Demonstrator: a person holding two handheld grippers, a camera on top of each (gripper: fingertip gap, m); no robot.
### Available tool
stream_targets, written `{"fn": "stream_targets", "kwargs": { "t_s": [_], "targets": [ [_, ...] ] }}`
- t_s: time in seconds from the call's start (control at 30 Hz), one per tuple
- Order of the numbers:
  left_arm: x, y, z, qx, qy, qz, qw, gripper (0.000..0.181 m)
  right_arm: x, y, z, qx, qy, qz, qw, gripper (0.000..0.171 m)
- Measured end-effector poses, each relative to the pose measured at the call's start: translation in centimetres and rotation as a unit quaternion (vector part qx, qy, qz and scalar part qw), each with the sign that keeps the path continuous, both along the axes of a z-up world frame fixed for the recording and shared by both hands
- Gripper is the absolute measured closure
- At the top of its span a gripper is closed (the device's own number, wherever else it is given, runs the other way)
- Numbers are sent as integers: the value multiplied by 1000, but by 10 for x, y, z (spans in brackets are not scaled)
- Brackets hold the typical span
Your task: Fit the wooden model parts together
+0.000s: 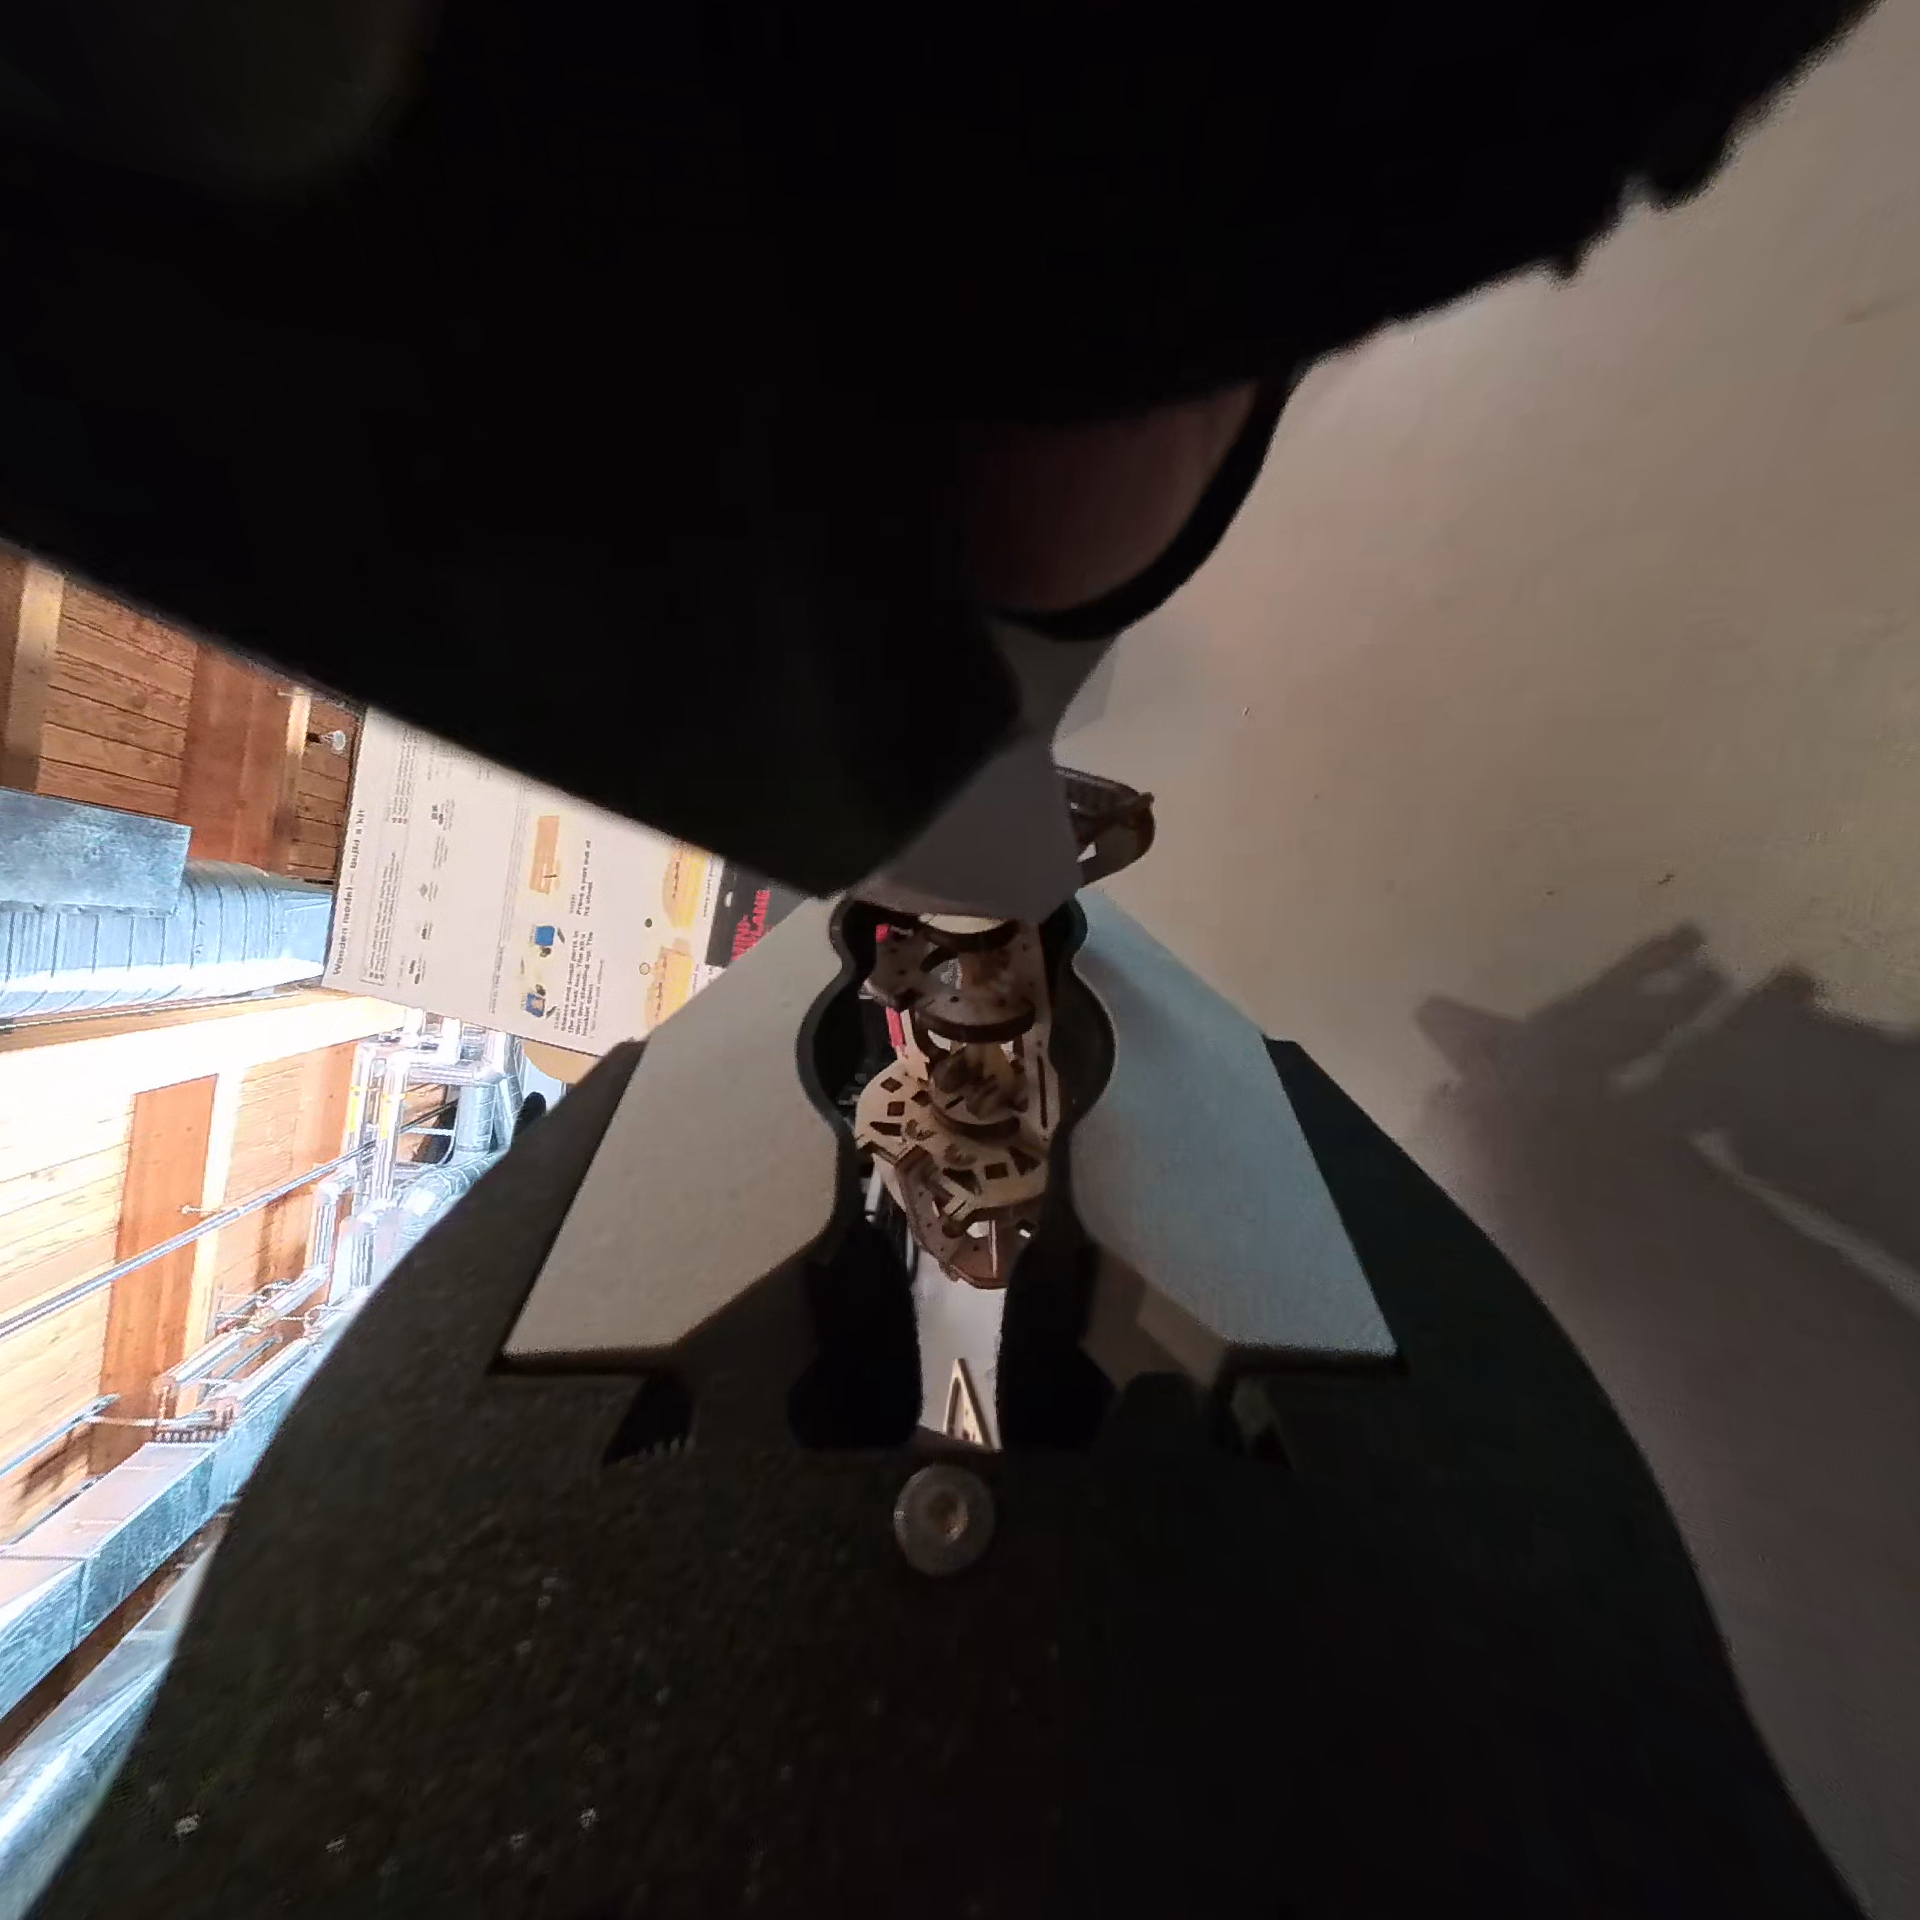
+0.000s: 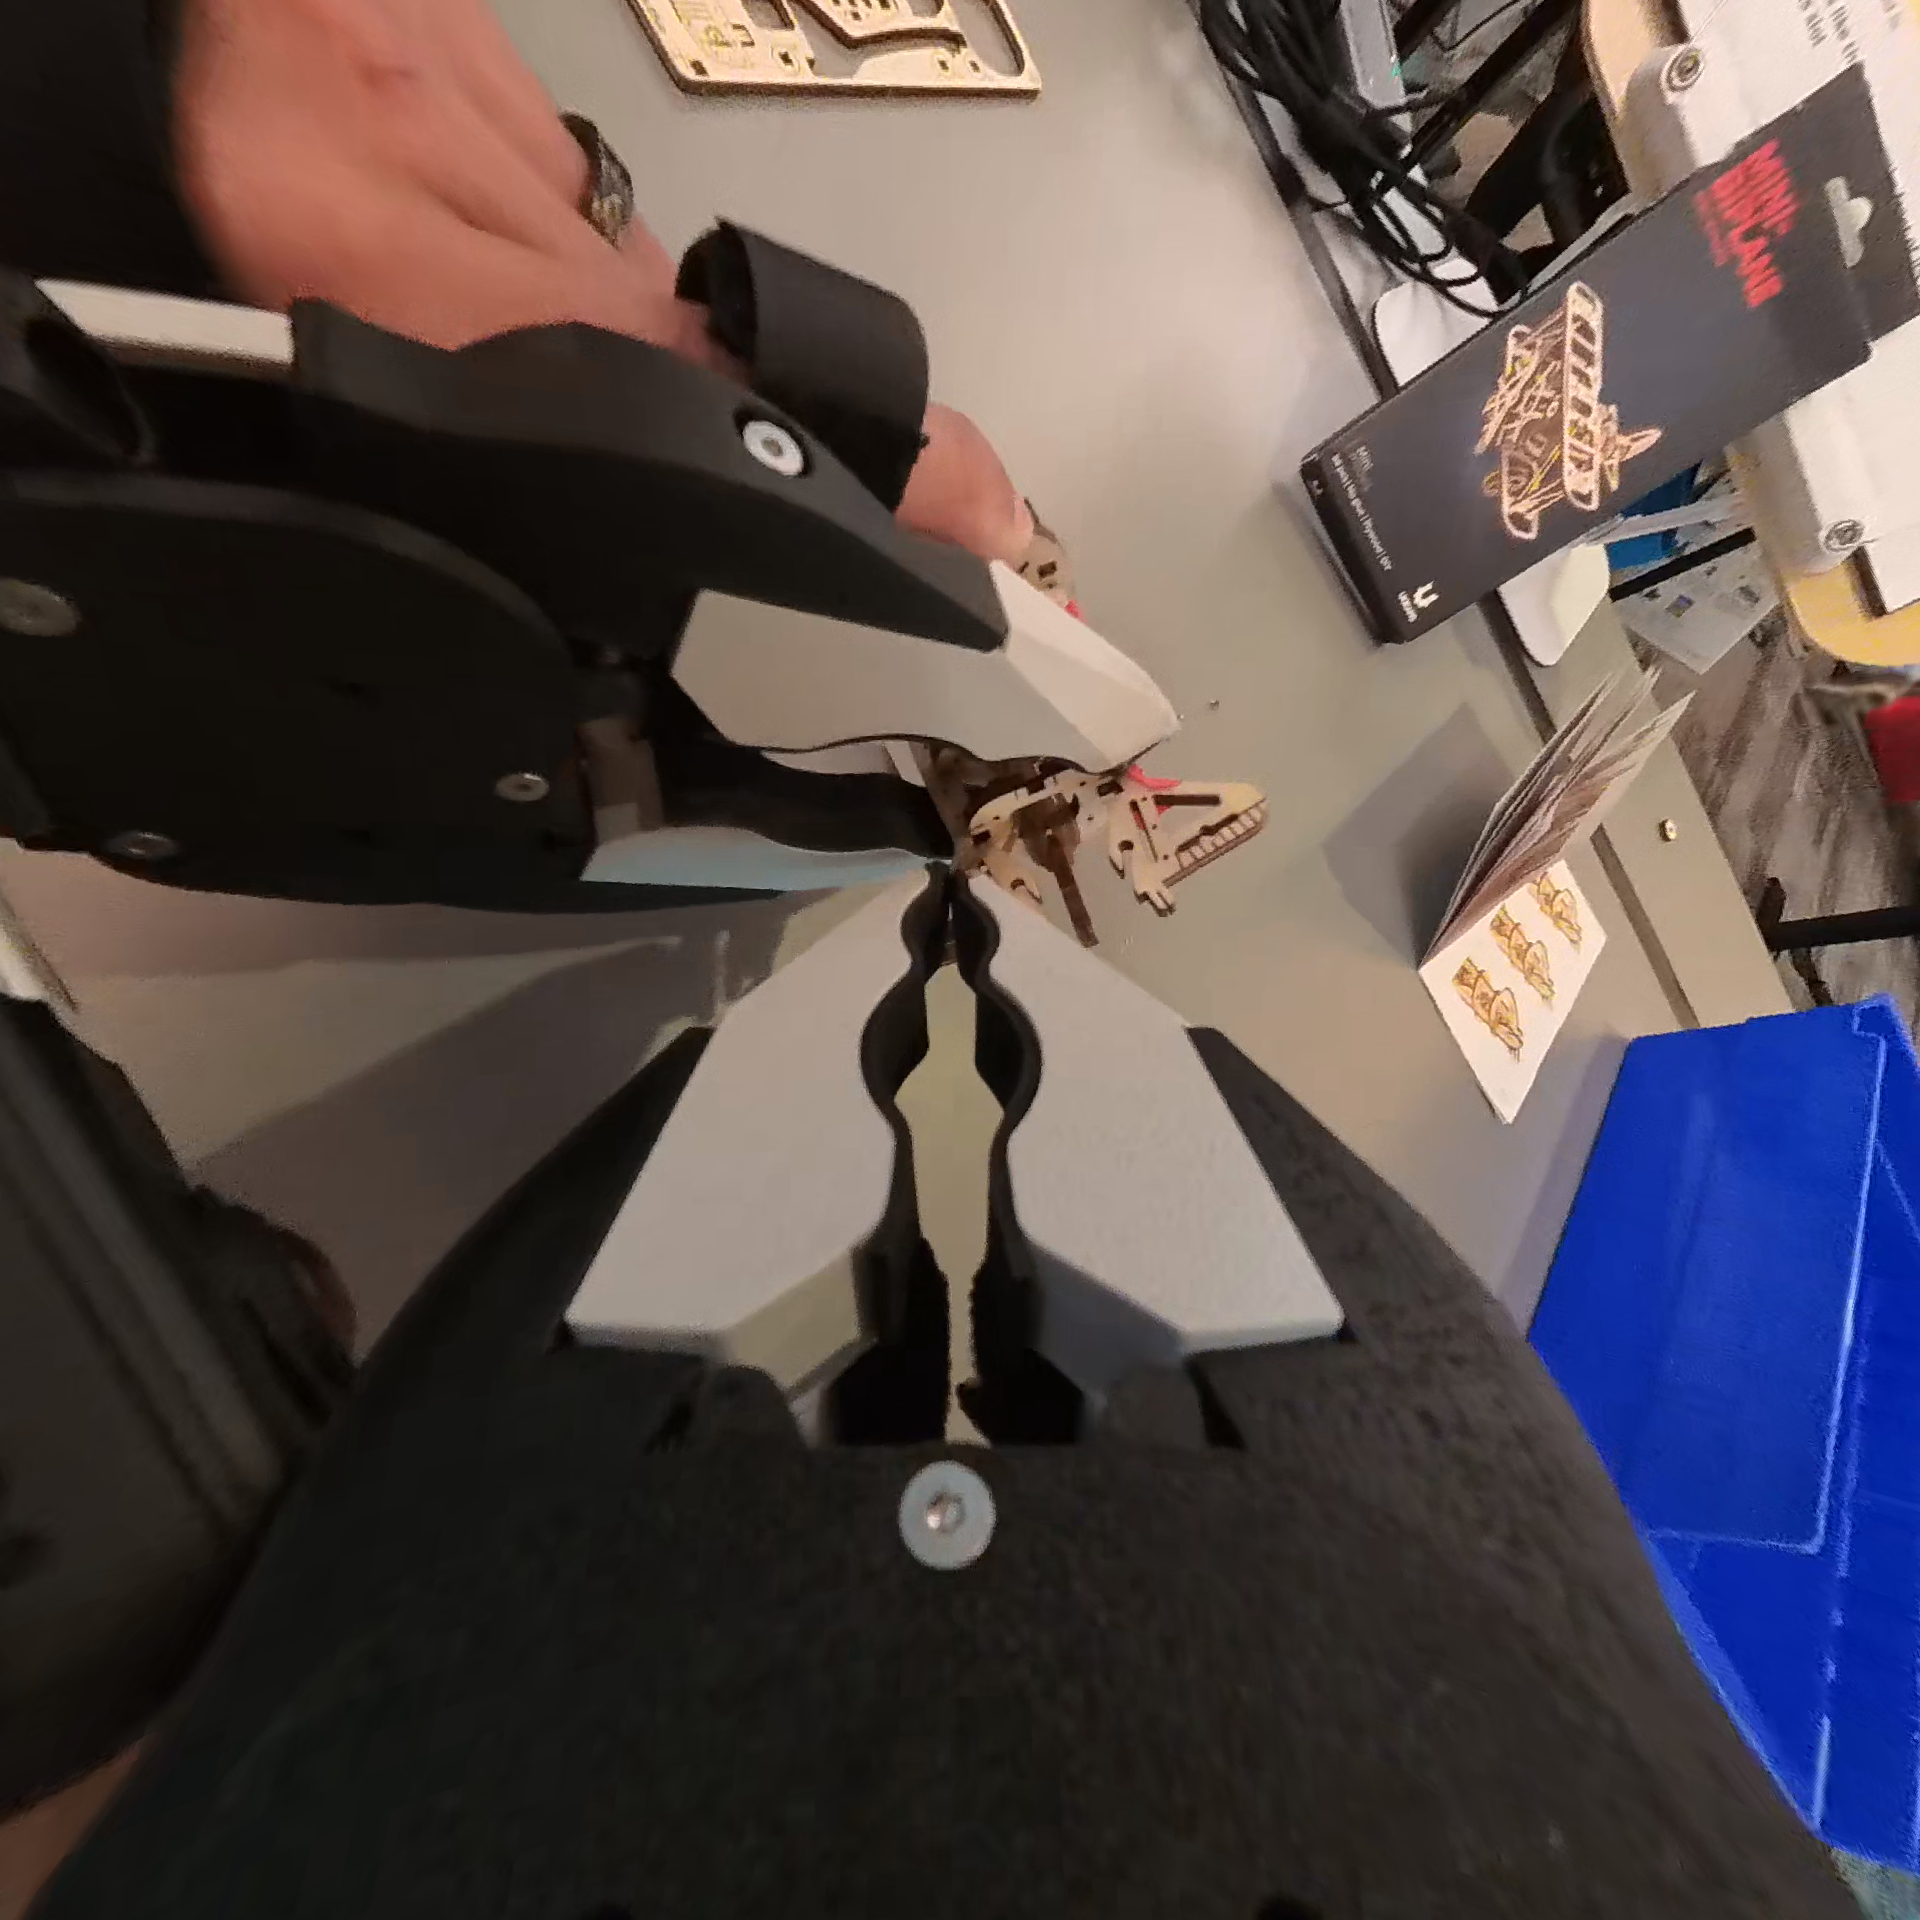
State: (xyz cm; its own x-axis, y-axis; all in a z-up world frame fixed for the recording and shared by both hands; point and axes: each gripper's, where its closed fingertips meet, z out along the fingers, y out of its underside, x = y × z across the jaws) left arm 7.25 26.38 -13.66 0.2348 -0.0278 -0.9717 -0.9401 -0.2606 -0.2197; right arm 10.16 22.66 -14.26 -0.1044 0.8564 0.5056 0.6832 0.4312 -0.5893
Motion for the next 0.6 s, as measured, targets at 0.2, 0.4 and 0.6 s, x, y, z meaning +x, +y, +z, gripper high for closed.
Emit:
{"fn": "stream_targets", "kwargs": {
  "t_s": [0.2, 0.4, 0.6],
  "targets": [
    [1, 1, -3, -5, 2, 2, 1000, 154, 1, 1, -3, -15, 3, -4, 1000, 171],
    [3, 1, -3, -1, -1, -4, 1000, 154, 6, -4, 1, -124, 2, 5, 992, 171],
    [-4, 1, 4, 14, -27, -4, 1000, 153, 7, -2, 43, -237, 140, 27, 961, 171]
  ]
}}
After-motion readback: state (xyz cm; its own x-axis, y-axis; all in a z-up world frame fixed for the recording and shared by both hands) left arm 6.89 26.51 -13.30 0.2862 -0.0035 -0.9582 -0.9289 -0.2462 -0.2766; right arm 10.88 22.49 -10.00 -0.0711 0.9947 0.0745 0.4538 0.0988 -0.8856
